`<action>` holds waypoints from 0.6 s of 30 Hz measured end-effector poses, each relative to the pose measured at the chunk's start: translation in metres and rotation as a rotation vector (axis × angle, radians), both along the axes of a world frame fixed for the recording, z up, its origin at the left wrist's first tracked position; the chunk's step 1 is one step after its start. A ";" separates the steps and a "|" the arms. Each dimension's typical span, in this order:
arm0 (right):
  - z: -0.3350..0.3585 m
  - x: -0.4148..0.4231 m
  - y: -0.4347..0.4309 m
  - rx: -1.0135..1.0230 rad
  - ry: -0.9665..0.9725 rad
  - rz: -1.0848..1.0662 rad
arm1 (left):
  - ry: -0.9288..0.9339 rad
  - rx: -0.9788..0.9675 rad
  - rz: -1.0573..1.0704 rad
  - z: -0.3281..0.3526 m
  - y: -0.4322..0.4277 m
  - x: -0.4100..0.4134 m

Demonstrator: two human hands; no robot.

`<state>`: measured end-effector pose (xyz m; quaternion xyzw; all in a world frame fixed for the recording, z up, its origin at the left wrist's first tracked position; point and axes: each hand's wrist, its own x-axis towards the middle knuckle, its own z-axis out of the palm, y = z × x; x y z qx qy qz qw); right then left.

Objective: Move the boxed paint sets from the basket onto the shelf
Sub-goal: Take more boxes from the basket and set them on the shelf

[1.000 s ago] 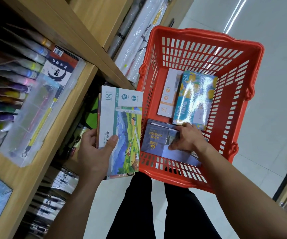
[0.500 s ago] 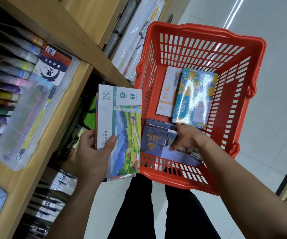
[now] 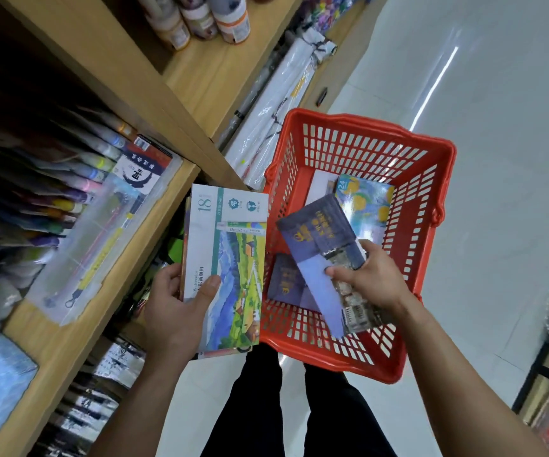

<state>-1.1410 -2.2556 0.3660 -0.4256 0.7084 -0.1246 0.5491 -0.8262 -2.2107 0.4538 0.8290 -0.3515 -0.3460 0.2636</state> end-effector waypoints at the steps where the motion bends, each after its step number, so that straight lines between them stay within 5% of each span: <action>1: 0.014 -0.001 0.000 -0.024 -0.056 -0.066 | 0.010 -0.009 0.008 0.009 0.000 -0.001; 7: 0.111 0.002 0.001 -0.163 -0.298 -0.213 | 0.114 -0.105 0.074 0.078 0.010 -0.006; 18: 0.306 0.062 0.000 -0.356 -0.567 0.011 | 0.139 -0.450 0.349 0.237 0.101 0.016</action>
